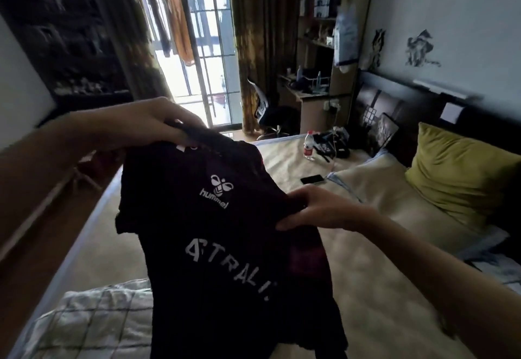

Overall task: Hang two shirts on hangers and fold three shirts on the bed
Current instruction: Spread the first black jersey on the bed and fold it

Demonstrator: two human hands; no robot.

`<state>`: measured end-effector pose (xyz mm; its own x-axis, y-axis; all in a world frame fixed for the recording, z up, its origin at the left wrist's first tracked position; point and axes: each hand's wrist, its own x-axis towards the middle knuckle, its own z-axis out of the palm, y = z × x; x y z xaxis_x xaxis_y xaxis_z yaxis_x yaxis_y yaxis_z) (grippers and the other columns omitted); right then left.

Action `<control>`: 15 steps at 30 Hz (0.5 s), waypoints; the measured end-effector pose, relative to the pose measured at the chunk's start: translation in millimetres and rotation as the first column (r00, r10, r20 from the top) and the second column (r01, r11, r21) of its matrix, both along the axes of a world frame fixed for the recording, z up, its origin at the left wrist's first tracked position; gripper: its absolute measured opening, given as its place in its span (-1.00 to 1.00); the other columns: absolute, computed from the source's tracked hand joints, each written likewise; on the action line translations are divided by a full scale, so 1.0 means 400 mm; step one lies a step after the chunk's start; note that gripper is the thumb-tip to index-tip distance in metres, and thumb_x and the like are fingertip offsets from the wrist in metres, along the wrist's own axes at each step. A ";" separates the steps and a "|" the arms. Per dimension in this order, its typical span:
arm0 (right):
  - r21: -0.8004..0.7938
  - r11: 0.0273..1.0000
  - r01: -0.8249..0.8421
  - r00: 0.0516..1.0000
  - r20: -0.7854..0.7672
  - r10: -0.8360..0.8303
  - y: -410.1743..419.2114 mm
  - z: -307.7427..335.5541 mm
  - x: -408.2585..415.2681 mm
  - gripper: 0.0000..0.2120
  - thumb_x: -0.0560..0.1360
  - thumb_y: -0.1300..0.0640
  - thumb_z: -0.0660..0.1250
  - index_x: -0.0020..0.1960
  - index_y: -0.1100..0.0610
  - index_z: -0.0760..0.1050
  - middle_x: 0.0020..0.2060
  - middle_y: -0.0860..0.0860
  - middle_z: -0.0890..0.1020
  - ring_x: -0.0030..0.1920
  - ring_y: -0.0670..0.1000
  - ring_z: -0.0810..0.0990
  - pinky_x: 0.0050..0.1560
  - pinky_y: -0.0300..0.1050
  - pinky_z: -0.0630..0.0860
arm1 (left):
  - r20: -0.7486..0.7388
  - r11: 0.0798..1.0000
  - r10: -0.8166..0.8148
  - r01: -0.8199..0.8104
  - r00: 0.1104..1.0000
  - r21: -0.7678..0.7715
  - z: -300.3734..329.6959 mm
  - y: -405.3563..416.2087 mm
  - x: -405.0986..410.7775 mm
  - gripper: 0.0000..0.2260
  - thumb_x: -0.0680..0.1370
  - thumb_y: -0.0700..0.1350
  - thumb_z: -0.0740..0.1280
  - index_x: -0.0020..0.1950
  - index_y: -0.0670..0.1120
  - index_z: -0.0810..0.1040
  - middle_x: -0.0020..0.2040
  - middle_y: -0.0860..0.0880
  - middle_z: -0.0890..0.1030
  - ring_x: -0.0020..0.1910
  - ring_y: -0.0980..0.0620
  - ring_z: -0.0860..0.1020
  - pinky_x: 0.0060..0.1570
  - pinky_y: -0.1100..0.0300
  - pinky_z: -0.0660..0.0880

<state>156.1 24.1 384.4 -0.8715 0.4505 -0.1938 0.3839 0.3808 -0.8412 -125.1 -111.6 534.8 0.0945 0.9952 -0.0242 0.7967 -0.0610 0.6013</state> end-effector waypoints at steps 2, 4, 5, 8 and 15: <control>0.155 0.987 0.034 0.998 0.045 -0.041 0.072 0.002 0.083 -0.85 0.37 0.07 0.58 -0.08 0.04 0.70 -0.16 0.00 0.75 -0.09 0.01 0.73 0.04 0.00 0.65 | -0.004 0.996 0.073 -0.072 0.997 0.044 -0.006 0.003 0.029 -0.62 0.52 -0.44 0.37 -0.05 0.04 0.77 -0.04 -0.09 0.76 -0.09 0.14 0.68 -0.06 0.43 0.54; 0.362 0.929 0.072 0.988 0.101 -0.116 0.144 0.013 0.152 -0.79 0.32 -0.04 0.59 -0.18 0.06 0.67 -0.26 0.06 0.71 -0.24 -0.02 0.67 -0.04 0.11 0.62 | 0.006 0.987 0.136 -0.136 0.991 0.090 -0.016 0.008 0.062 -0.65 0.53 -0.46 0.36 -0.01 -0.02 0.75 -0.03 -0.12 0.75 -0.07 0.12 0.70 -0.06 0.46 0.53; 0.466 0.880 0.096 0.981 0.108 -0.164 0.174 0.024 0.182 -0.74 0.30 -0.10 0.58 -0.20 0.07 0.66 -0.29 0.06 0.68 -0.27 -0.06 0.64 -0.09 0.10 0.61 | 0.002 0.982 0.156 -0.155 0.988 0.108 -0.021 0.013 0.081 -0.65 0.53 -0.43 0.37 0.00 0.01 0.74 -0.03 -0.08 0.75 -0.07 0.13 0.70 -0.07 0.47 0.52; 0.710 0.680 0.185 0.958 0.024 -0.287 0.229 0.069 0.255 -0.61 0.29 -0.29 0.51 -0.15 0.02 0.66 -0.24 -0.01 0.65 -0.14 0.00 0.63 -0.09 -0.05 0.52 | -0.015 0.967 0.195 -0.190 0.981 0.167 -0.048 0.035 0.119 -0.50 0.55 -0.37 0.39 -0.10 0.30 0.72 -0.15 0.17 0.74 -0.19 0.33 0.63 -0.11 0.53 0.47; 0.376 0.852 0.365 0.922 -0.276 -0.273 0.221 0.090 0.399 -0.87 0.44 0.13 0.54 -0.08 0.18 0.68 -0.24 0.10 0.70 -0.20 -0.07 0.64 -0.14 -0.24 0.50 | -0.147 0.956 0.262 -0.235 0.954 0.178 -0.115 0.039 0.149 -0.58 0.60 -0.23 0.39 -0.14 0.35 0.68 -0.14 0.10 0.73 -0.13 0.25 0.63 -0.10 0.45 0.48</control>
<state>315.7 112.6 420.4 -0.6645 0.7081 0.2387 0.3808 0.5957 -0.7072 -65.4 -95.9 488.6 -0.1484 0.9791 0.1393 0.8867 0.0694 0.4571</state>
